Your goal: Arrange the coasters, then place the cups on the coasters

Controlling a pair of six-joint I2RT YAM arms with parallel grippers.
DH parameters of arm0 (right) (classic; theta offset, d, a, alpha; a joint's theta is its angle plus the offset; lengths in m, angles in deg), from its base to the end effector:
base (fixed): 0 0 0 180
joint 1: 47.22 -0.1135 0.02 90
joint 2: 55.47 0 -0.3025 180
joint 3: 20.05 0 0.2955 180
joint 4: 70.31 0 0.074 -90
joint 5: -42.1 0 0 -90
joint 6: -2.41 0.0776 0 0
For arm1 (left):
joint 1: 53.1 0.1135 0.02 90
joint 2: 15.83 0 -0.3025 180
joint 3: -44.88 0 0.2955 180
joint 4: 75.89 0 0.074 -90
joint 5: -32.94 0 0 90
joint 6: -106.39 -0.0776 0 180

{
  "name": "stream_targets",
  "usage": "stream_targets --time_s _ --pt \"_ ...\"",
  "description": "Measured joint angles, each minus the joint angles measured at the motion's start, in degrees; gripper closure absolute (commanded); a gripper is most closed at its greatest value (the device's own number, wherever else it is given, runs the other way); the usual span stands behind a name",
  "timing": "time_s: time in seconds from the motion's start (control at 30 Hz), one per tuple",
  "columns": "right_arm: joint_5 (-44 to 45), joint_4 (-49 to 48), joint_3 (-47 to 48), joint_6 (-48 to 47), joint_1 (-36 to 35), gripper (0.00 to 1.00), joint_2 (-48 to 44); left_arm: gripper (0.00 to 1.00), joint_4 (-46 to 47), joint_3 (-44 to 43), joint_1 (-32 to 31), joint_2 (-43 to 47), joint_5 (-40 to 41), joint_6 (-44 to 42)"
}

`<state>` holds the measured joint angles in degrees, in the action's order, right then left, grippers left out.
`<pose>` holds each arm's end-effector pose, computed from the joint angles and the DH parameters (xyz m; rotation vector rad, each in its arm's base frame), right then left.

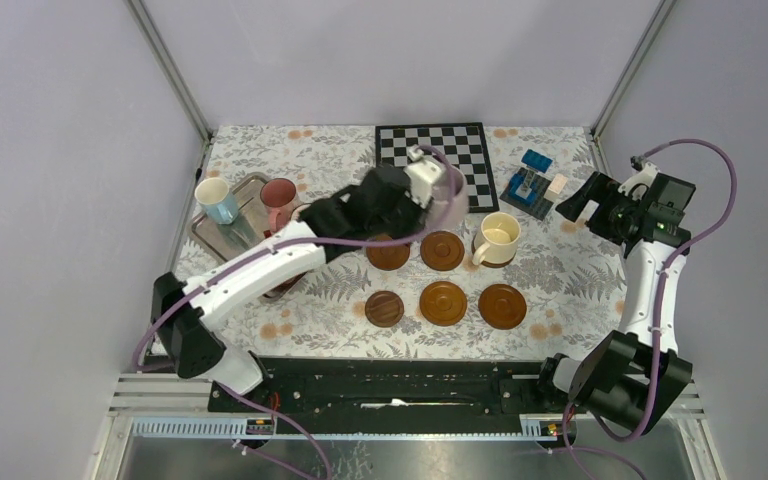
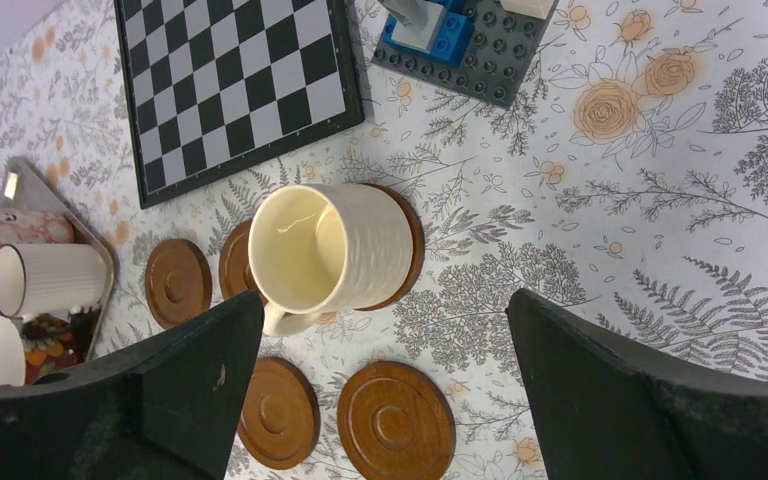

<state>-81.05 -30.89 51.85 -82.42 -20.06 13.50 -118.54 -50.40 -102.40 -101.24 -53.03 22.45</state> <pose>0.3026 -0.1075 0.3283 0.2814 2.1000 0.4107 0.2742 -0.3105 0.3837 0.7647 2.0430 -0.4847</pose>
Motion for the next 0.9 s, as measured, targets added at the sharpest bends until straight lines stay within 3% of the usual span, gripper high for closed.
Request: stream_targets --time_s 0.47,0.9 --pt "7.6 -1.1 0.0 3.4 0.0 0.01 0.1 1.0 2.3 -8.2 -20.8 -16.2 3.0 2.3" --pt "11.7 -1.4 -0.1 4.6 0.4 0.0 0.1 1.0 9.4 -6.1 -23.5 -23.3 10.3 7.9"
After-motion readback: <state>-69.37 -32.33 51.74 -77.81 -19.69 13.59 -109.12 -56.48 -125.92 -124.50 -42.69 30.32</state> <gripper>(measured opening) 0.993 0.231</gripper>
